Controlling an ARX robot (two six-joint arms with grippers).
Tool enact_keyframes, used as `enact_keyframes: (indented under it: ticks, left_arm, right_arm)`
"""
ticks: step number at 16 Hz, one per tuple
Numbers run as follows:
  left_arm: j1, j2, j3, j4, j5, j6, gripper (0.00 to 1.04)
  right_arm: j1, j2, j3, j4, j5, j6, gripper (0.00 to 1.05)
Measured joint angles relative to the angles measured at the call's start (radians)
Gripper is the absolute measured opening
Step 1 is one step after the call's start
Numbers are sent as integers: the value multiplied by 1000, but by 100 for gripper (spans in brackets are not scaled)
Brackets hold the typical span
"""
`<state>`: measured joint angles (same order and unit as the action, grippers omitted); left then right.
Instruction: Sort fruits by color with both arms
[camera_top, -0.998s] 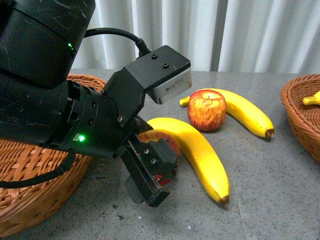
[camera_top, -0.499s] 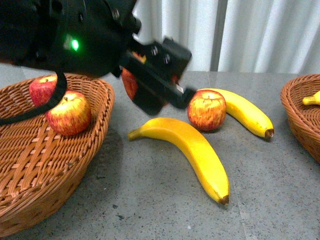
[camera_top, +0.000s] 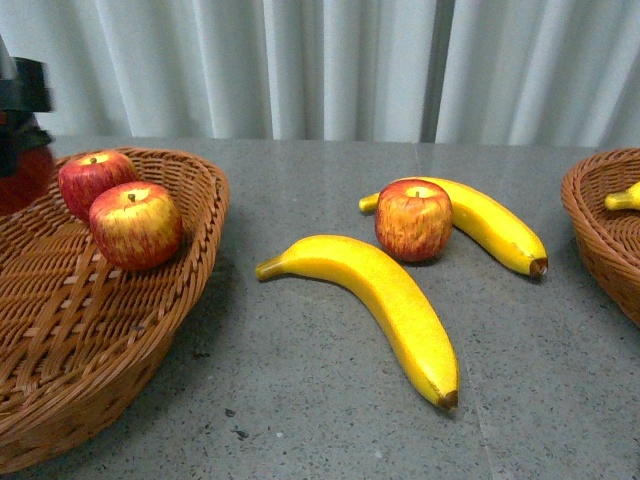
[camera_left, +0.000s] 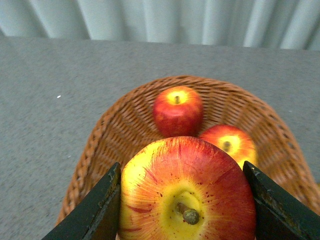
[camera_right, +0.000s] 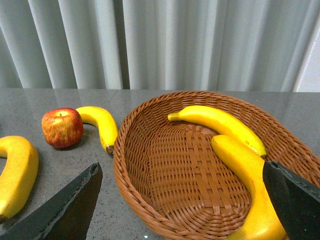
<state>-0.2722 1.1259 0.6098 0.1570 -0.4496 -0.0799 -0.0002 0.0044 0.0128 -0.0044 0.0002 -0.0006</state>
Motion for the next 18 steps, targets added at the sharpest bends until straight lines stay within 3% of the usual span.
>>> enact_keyframes:
  ticks: [2,4,7,11,14,18]
  left_arm:
    - [90,-16,-53,-8,9,-48,62]
    - [127,8,-102,0,36,-90,62]
    - [123,5,-106,30,40,-104,97]
    - [48,-66,-66,45,25,-68,98]
    - [-12,16,64,150,147,22,98]
    - [-93,371,324,97,394,126,98]
  right_arm:
    - [0,0,0,0,0,0,98]
    - [0,0,0,0,0,0,98]
    - [0,0,0,0,0,0,98]
    - [0,0,0,0,0,0,98]
    - [0,0,0,0,0,0,98]
    - [0,0,0,0,0,0,98]
